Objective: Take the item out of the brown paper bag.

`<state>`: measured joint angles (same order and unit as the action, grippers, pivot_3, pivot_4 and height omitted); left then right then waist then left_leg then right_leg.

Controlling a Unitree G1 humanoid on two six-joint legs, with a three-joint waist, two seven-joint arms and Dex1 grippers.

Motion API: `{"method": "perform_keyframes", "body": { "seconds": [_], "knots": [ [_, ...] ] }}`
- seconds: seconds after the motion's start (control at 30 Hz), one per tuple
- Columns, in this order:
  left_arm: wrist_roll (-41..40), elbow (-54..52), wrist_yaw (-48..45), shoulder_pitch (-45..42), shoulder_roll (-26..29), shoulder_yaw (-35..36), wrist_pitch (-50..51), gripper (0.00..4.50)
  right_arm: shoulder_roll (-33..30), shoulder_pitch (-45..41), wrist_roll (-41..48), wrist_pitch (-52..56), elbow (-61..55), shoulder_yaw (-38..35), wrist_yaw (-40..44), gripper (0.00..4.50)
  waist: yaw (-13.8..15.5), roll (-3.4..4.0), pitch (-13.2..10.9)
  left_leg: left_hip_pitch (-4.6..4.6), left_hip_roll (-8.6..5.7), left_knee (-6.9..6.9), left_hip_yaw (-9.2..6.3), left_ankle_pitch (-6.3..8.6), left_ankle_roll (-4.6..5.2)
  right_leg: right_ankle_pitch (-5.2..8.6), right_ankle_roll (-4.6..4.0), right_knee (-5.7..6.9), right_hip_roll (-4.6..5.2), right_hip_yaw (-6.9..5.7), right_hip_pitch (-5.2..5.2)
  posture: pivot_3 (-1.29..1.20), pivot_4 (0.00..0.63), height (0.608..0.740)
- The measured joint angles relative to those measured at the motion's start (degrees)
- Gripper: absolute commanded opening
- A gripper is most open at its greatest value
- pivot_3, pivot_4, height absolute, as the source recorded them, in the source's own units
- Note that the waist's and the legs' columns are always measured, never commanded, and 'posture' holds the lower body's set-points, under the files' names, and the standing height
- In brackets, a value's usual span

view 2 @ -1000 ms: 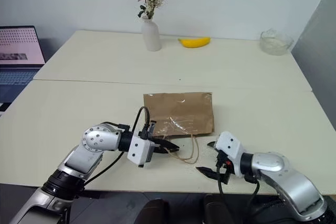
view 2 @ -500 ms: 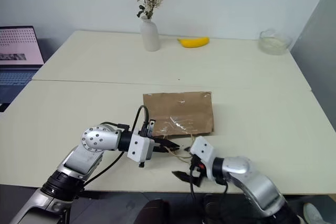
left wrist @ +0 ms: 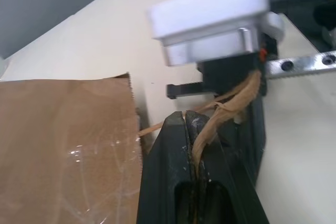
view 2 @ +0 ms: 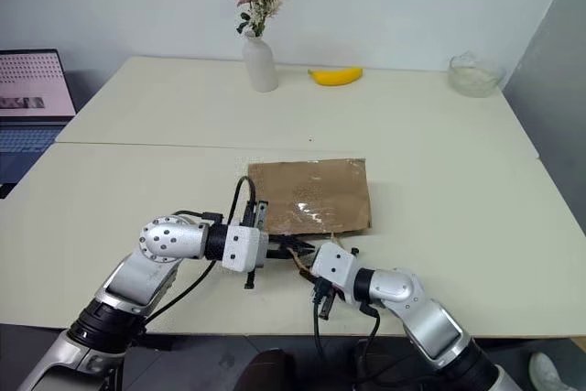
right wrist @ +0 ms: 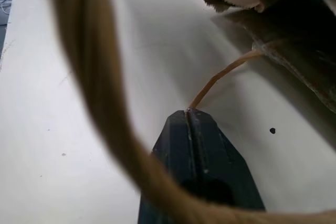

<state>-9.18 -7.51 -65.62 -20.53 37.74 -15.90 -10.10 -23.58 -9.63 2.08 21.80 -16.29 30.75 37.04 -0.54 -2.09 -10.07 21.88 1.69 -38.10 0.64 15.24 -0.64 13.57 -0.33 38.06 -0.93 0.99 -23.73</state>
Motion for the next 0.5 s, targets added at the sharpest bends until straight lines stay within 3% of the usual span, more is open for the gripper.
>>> {"method": "perform_keyframes", "body": {
  "seconds": [0.13,0.23,0.5],
  "knots": [
    [-0.4,-0.1,0.2,-0.3,-0.1,0.3,2.2,0.00,0.6,-0.2,-0.8,0.6,0.1,0.0,0.1,0.05,0.0,0.00,0.0,0.00,0.00,0.01,-0.01,0.00,0.00,0.01,-0.01,0.01,0.00,-0.01,0.00,0.00,0.150,0.740],
    [-3.0,0.1,3.6,-3.9,-2.6,2.4,9.5,0.00,1.3,-0.5,-1.2,1.3,0.3,-0.2,0.0,0.05,0.0,-0.05,0.0,0.00,-0.01,-0.02,-0.07,0.00,0.00,0.00,0.00,0.02,0.00,-0.06,0.03,0.00,0.150,0.740],
    [-8.6,12.9,15.3,-27.1,-7.7,14.9,23.0,0.00,2.5,-0.6,-3.1,-1.8,2.8,0.7,-0.1,0.05,-0.9,-0.10,0.1,-0.16,-0.05,0.04,-0.12,0.00,0.00,0.00,0.00,-0.04,-0.06,-0.07,0.21,0.00,0.150,0.740]
  ]
}}
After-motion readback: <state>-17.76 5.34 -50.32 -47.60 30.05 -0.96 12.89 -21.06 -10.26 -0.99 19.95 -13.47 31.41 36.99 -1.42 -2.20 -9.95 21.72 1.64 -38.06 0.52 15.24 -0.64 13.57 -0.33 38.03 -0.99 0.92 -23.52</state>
